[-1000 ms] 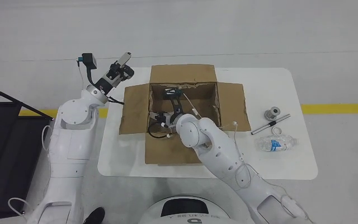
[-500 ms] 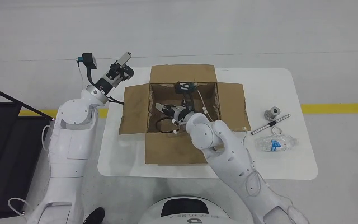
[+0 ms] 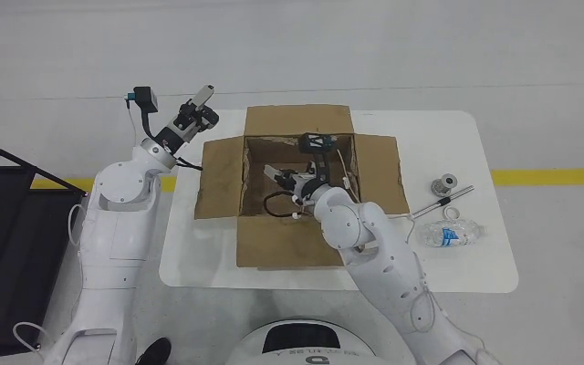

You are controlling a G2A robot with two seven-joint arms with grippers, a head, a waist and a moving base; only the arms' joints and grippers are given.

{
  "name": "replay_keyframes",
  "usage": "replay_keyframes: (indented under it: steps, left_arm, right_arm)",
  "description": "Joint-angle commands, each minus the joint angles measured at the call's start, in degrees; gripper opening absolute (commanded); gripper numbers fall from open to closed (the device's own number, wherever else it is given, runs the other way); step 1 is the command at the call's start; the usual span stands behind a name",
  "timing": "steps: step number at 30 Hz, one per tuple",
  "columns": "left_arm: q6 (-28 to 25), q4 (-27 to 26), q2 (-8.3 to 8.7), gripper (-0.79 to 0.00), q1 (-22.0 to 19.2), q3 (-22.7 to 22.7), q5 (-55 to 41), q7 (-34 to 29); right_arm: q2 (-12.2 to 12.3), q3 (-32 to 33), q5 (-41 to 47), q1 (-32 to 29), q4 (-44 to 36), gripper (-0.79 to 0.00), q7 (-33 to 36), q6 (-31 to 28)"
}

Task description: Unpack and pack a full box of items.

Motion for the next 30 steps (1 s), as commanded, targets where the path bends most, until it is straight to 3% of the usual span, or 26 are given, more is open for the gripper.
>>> replay_keyframes:
  steps: [1,30]
  left_arm:
    - [0.01,0.02,0.00,0.000,-0.01,0.00,-0.04,0.00]
    - [0.01,0.02,0.00,0.000,-0.01,0.00,-0.04,0.00]
  right_arm:
    - [0.02,0.16,0.09,-0.11,-0.13,0.000,-0.05,0.12]
    - [-0.28,1.06,2.63,0.53,3.50,0.000,-2.12,4.00]
